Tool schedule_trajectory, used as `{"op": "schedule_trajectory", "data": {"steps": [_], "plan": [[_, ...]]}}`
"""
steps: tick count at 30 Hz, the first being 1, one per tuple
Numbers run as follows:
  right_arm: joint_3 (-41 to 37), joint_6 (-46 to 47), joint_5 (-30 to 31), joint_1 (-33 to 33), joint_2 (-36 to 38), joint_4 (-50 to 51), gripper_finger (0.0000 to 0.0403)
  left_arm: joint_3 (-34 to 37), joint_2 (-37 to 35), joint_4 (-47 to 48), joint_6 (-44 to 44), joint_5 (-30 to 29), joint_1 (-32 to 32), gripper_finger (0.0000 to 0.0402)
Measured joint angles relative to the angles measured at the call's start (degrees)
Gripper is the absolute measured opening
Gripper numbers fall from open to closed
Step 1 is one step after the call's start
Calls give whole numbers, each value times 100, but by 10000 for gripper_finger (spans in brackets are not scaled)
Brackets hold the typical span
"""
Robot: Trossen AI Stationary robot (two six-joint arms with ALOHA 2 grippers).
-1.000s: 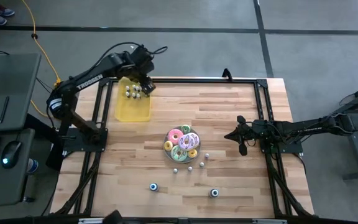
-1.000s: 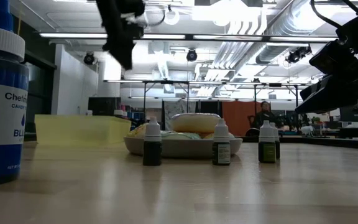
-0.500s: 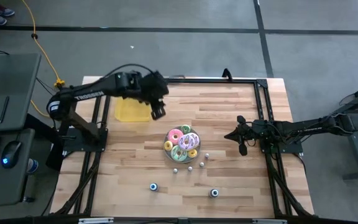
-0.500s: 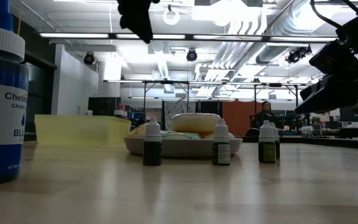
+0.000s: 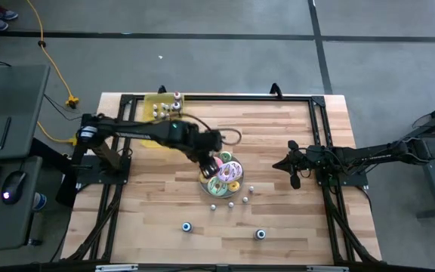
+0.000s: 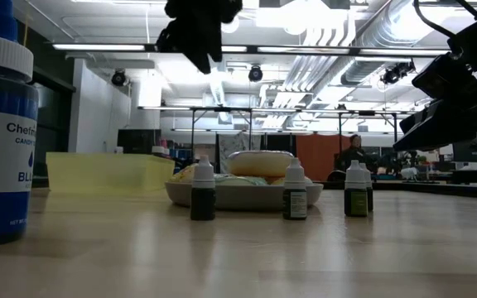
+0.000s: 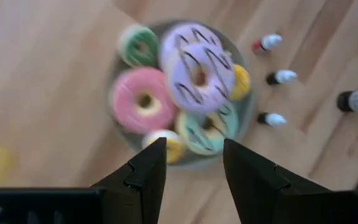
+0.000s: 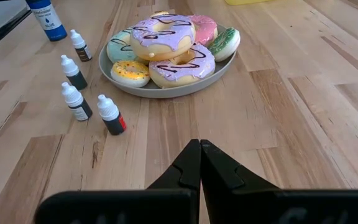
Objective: Pick & Place food coloring
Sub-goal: Put the small brown food coloring bottle into the yellow bin
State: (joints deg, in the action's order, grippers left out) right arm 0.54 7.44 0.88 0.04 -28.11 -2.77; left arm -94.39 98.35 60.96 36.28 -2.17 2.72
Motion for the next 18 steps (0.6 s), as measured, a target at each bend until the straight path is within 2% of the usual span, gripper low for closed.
{"op": "schedule_trajectory", "data": {"steps": [3, 13, 18], "plan": [[0, 0, 1, 2, -1, 3, 0, 2, 249, -14, 389, 234, 215, 154], [0, 0, 1, 1, -1, -1, 0, -6, 994, -156, 744, 701, 849, 154], [0, 0, -1, 1, 0, 12, 0, -368, 1302, -106, 902, 778, 1056, 154]]}}
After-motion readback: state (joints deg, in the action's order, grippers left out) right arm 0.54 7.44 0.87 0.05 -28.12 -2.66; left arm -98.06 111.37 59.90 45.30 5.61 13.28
